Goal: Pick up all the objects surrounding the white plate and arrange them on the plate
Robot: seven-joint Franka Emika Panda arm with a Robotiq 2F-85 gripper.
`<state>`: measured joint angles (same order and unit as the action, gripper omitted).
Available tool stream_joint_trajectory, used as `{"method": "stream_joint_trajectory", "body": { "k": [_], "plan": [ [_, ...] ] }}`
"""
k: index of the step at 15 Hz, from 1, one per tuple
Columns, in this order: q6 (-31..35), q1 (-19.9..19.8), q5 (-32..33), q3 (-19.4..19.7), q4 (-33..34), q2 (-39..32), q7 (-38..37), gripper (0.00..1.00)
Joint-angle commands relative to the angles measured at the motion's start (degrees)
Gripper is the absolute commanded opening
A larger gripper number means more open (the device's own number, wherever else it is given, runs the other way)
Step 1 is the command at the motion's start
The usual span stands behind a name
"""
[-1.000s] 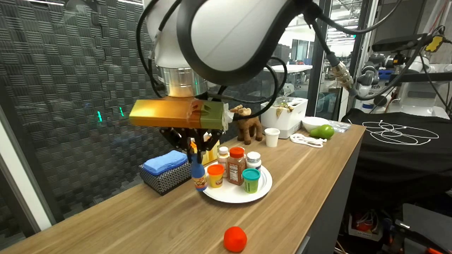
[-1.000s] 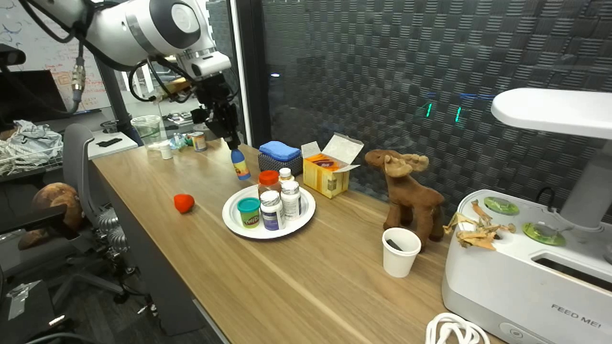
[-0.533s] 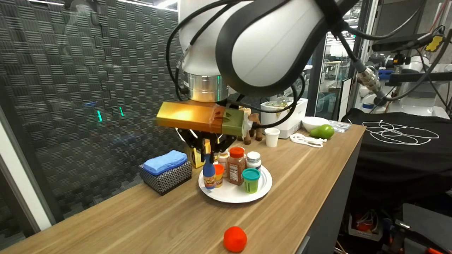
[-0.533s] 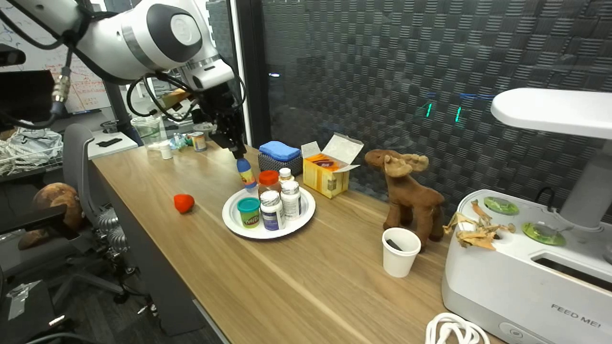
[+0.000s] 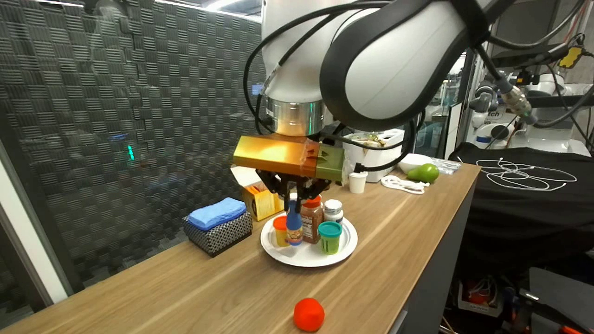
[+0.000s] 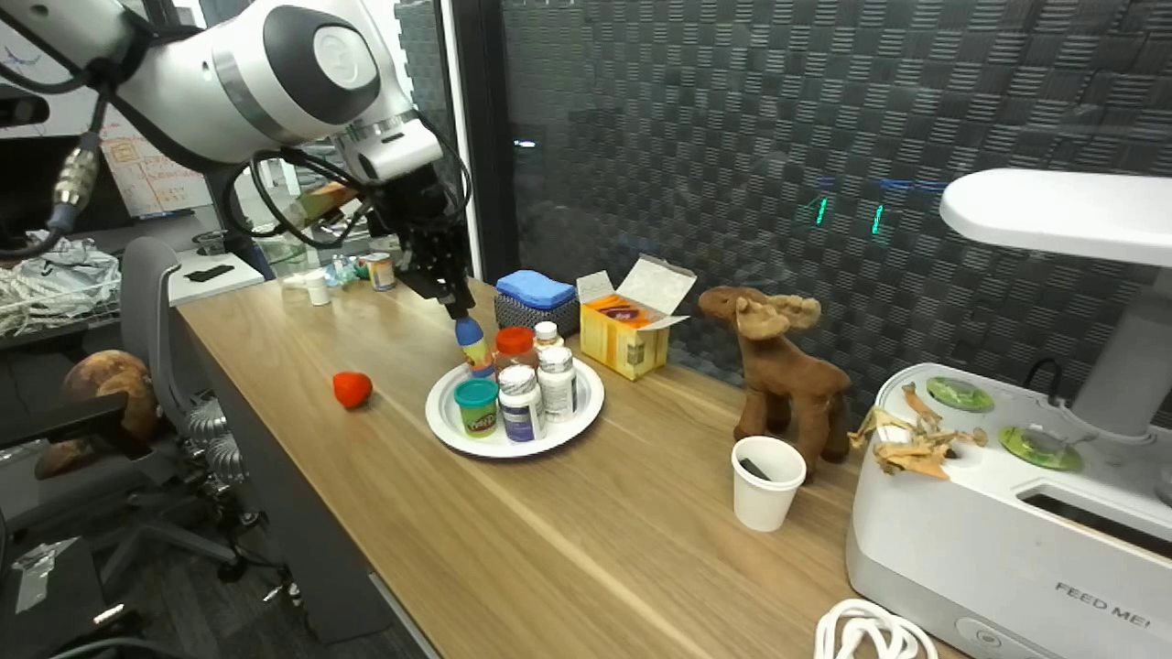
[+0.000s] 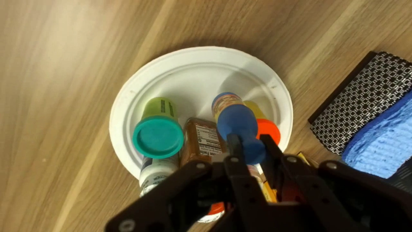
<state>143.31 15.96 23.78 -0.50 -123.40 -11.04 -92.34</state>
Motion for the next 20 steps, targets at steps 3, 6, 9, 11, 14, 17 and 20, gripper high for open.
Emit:
{"method": "stream_joint_trajectory", "body": {
  "k": [3, 6, 9, 11, 14, 17, 20],
  "plan": [
    [2.02, -1.19, 1.36, -0.47, -3.55, 2.29, -2.07, 0.05],
    [2.2, -1.49, 1.02, -0.46, -4.52, 2.15, -2.05, 0.05],
    [2.78, -1.85, 0.73, -0.4, -6.14, 2.66, -2.36, 0.05],
    [3.16, -2.13, 0.46, -0.35, -7.16, 2.85, -2.53, 0.05],
    [4.36, -2.64, 0.23, -0.33, -8.46, 3.65, -2.99, 0.05],
    [5.09, -3.35, 0.41, -0.19, -9.7, 4.64, -3.71, 0.05],
    [6.34, -4.14, 0.07, -0.24, -10.95, 5.01, -4.23, 0.05]
  ]
}}
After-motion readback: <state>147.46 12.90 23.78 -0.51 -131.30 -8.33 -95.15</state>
